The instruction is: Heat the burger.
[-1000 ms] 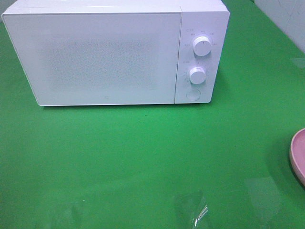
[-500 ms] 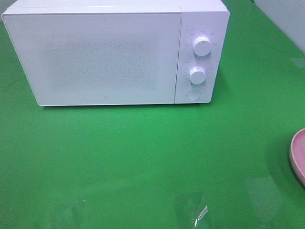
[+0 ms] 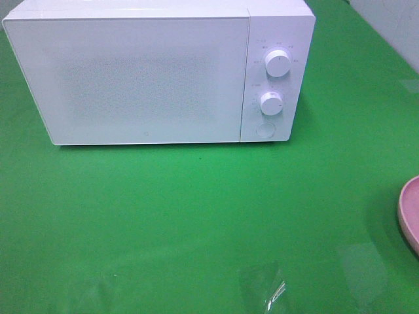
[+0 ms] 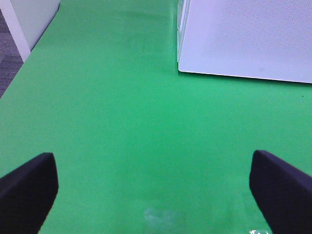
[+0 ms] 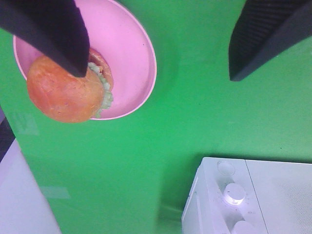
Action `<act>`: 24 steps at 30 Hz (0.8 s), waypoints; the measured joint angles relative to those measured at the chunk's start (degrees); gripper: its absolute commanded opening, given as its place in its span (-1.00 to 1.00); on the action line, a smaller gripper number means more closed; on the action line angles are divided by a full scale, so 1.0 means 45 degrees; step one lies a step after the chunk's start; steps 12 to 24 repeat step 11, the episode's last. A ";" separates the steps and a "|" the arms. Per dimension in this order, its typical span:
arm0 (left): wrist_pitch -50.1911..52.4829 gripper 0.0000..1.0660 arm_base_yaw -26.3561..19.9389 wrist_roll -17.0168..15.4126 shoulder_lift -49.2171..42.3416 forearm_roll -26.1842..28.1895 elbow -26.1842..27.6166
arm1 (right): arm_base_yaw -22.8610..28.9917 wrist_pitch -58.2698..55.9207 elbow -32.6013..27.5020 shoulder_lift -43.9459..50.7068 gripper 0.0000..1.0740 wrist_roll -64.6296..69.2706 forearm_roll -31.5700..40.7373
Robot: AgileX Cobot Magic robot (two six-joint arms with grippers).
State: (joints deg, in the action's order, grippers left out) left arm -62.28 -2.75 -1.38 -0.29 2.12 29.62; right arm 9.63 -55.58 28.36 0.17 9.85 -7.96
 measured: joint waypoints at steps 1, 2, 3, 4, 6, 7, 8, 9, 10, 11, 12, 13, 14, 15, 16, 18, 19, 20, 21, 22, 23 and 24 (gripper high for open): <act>0.0000 0.89 0.0000 0.0000 0.0000 0.0000 0.0000 | 0.0000 0.0000 0.0000 0.0000 0.41 0.0000 0.0000; 0.0000 0.89 0.0000 0.0000 0.0000 0.0000 0.0000 | 0.0000 0.0000 0.0000 0.0000 0.41 0.0000 0.0000; 0.0000 0.89 0.0000 0.0000 0.0000 0.0000 0.0000 | 0.0000 0.0000 0.0000 0.0000 0.41 0.0000 0.0000; 0.0000 0.89 0.0000 0.0000 0.0000 0.0000 0.0000 | 0.0000 0.0000 0.0000 0.0000 0.41 0.0000 0.0000; 0.0000 0.89 0.0000 0.0000 0.0000 0.0000 0.0000 | 0.0000 0.0000 0.0000 0.0000 0.41 0.0000 0.0000; 0.0000 0.89 0.0000 0.0000 0.0000 0.0000 0.0000 | 0.0000 0.0000 0.0000 0.0000 0.41 0.0000 0.0000; 0.0000 0.89 0.0000 0.0000 0.0000 0.0000 0.0000 | 0.0000 0.0000 0.0000 0.0000 0.41 0.0000 0.0000; 0.0000 0.89 0.0000 0.0000 0.0000 0.0000 0.0000 | 0.0000 0.0000 0.0000 0.0000 0.41 0.0000 0.0000; 0.0000 0.89 0.0000 0.0000 0.0000 0.0000 0.0000 | 0.0000 0.0000 0.0000 0.0000 0.41 0.0000 0.0000; 0.0000 0.89 0.0000 0.0000 0.0000 0.0000 0.0000 | 0.0000 0.0000 0.0000 0.0000 0.41 0.0000 0.0000; 0.0000 0.89 0.0000 0.0000 0.0000 0.0000 0.0000 | 0.0000 0.0000 0.0000 0.0000 0.41 0.0000 0.0000; 0.0000 0.89 0.0000 0.0000 0.0000 0.0000 0.0000 | 0.0000 0.0000 0.0000 0.0000 0.41 0.0000 0.0000; 0.0000 0.89 0.0000 0.0000 0.0000 0.0000 0.0000 | 0.0000 0.0000 0.0000 0.0000 0.41 0.0000 0.0000; 0.0000 0.89 0.0000 0.0000 0.0000 0.0000 0.0000 | 0.0000 0.0000 0.0000 0.0000 0.41 0.0000 0.0000; 0.0000 0.89 0.0000 0.0000 0.0000 0.0000 0.0000 | 0.0000 0.0000 0.0000 0.0000 0.41 0.0000 0.0000; 0.0000 0.89 0.0000 0.0000 0.0000 0.0000 0.0000 | 0.0000 0.0000 0.0000 0.0000 0.41 0.0000 0.0000; 0.0000 0.89 0.0000 0.0000 0.0000 0.0000 0.0000 | 0.0000 0.0000 0.0000 0.0000 0.41 0.0000 0.0000; 0.0000 0.89 0.0000 0.0000 0.0000 0.0000 0.0000 | 0.0000 0.0000 0.0000 0.0000 0.41 0.0000 0.0000; 0.0000 0.89 0.0000 0.0000 0.0000 0.0000 0.0000 | 0.0000 0.0000 0.0000 0.0000 0.41 0.0000 0.0000; 0.0000 0.89 0.0000 0.0000 0.0000 0.0000 0.0000 | 0.0000 0.0000 0.0000 0.0000 0.41 0.0000 0.0000; 0.0000 0.89 0.0000 0.0000 0.0000 0.0000 0.0000 | 0.0000 0.0000 0.0000 0.0000 0.41 0.0000 0.0000; 0.0000 0.89 0.0000 0.0000 0.0000 0.0000 0.0000 | 0.0000 0.0000 0.0000 0.0000 0.41 0.0000 0.0000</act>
